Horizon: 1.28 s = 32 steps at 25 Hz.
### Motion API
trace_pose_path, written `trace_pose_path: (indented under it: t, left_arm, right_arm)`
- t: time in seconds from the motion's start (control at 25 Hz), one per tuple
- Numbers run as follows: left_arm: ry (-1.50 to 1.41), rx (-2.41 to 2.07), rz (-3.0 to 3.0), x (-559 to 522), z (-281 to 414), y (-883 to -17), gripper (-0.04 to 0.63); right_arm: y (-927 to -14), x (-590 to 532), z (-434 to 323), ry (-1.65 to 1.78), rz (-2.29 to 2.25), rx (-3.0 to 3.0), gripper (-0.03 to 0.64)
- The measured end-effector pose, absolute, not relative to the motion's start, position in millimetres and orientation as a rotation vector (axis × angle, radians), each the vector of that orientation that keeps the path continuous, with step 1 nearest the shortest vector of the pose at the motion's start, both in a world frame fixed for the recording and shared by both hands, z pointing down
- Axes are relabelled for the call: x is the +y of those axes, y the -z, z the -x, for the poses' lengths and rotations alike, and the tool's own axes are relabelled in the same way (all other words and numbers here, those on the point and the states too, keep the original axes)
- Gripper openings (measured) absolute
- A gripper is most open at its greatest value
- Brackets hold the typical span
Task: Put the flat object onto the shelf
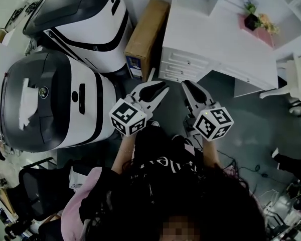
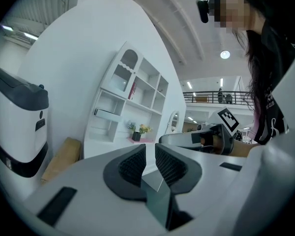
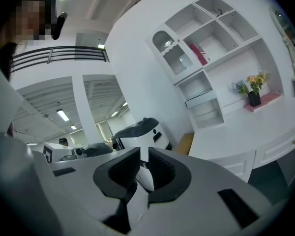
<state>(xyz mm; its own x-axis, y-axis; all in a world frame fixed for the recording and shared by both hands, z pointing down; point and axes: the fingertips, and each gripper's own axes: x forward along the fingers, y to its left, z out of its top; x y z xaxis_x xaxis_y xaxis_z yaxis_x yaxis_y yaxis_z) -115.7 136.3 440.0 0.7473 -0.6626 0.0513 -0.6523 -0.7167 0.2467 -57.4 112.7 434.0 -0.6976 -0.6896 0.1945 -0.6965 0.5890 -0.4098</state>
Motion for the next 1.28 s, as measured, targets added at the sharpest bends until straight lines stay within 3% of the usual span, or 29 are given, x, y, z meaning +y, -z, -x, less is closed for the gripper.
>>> trace_pose_path:
  t: [0.6,1.28]
  left_arm:
    - [0.056,-0.991,-2.705,193,20,-426,0.064]
    - [0.048,-0.993,-2.689,258,-44,-435,0.064]
  right_arm:
    - [-429,176,-34,-0.716,-1.185,-2.793,0.071]
    - [-438,237,-93,-0.723,-1.151,-2.810,0.069]
